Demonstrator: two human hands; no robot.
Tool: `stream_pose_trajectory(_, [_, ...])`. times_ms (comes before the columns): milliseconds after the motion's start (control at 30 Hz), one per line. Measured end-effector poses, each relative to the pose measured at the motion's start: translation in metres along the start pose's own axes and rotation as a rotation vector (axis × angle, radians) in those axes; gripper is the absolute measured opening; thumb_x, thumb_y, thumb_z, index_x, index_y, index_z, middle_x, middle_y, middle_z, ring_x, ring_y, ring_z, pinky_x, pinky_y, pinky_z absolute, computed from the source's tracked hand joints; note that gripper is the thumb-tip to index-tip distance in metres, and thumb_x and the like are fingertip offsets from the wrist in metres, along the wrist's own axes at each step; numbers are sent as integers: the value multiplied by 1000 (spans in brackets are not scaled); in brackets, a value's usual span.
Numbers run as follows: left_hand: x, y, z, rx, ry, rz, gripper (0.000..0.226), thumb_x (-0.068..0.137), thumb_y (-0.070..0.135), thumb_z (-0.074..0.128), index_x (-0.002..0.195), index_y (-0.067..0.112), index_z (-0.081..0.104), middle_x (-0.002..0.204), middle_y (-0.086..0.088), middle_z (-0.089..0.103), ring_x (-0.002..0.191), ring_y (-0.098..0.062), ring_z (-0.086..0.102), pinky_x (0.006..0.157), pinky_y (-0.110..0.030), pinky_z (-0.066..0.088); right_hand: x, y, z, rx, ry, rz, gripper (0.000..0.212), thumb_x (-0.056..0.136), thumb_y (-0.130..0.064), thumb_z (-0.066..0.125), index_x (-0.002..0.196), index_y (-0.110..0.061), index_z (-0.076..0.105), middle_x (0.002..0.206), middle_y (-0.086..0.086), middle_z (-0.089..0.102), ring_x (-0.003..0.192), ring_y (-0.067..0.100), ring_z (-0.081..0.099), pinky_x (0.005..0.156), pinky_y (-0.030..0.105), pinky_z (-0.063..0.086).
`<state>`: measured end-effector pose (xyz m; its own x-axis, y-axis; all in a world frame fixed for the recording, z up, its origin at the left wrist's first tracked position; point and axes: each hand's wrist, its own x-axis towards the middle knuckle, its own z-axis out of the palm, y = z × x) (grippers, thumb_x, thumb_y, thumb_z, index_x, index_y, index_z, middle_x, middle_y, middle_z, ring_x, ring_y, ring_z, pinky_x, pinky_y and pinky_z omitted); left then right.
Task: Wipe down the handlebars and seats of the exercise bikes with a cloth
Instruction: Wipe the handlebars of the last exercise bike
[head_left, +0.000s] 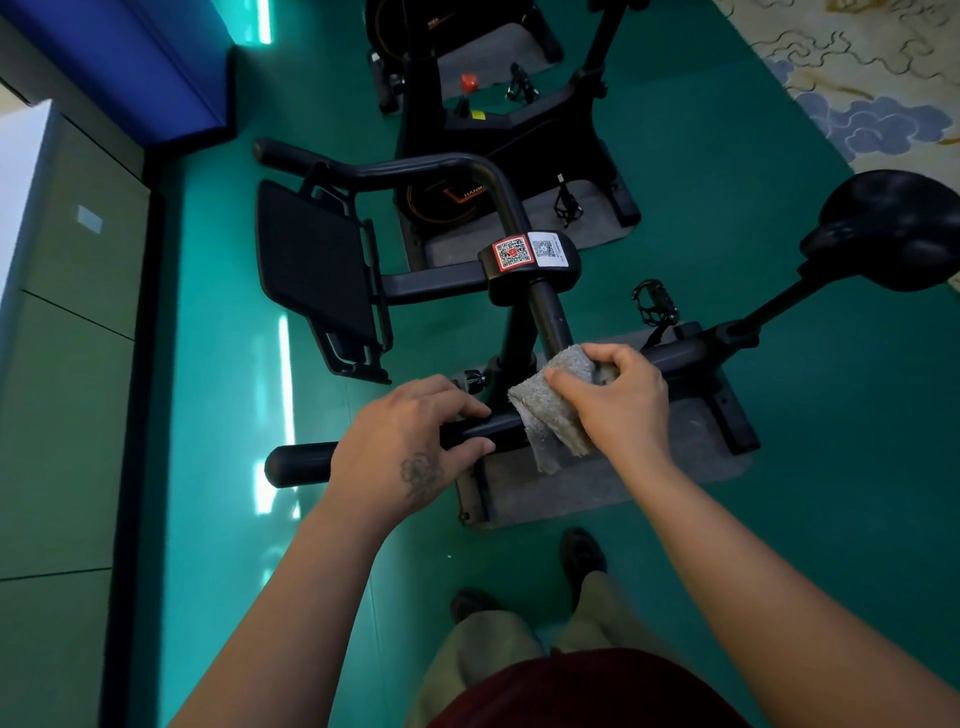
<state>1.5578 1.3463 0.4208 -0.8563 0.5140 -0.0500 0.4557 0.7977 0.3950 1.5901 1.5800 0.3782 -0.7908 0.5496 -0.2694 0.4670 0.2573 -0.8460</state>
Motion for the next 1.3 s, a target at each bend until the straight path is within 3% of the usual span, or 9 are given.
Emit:
stream_pose_trajectory(167, [0,1,-1,-4,1,-5,29,87,56,78,112,41,75,103,24,64,93,-2,62,75,-33,56,23,-17,7,-44,5,-73,43,77,-48,86,112,-30,70,113,-9,68,105,12,65,94,39,57])
stream_pose_trajectory(500, [1,1,0,-8,-6,-12,29,87,58,77,112,42,75,102,26,62,93,0,60,75,-29,53,17,-4,3,-81,-41,-88,44,82,-46,81,120,-28,69,118,-10,64,111,13,61,98,38,54])
stream_pose_trajectory(700, [2,2,-2,-22,-7,-18,29,87,58,78,111,42,76,102,26,63,91,0,61,75,-30,55,27,-10,6,-77,-22,-98,39,79,-48,84,110,-28,70,109,-9,68,101,11,65,84,31,55])
stream_pose_trajectory(867, [2,2,-2,-34,-6,-33,28,86,56,80,109,41,77,101,26,63,89,2,60,75,-29,55,50,-24,17,-76,10,-145,40,78,-51,83,107,-25,71,106,-9,67,98,11,65,87,35,57])
stream_pose_trajectory(1067, [2,3,-2,-53,1,-57,26,84,55,82,105,40,78,99,26,63,87,3,59,74,-27,52,44,-22,16,-98,-32,-141,39,83,-45,81,113,-24,68,112,-7,62,106,13,59,86,28,46])
stream_pose_trajectory(1300, [3,4,-3,-58,-5,-81,27,84,56,82,105,41,78,98,26,62,85,2,58,73,-28,53,37,-14,13,-42,-31,-72,38,78,-49,85,106,-29,68,104,-11,68,94,8,66,77,28,54])
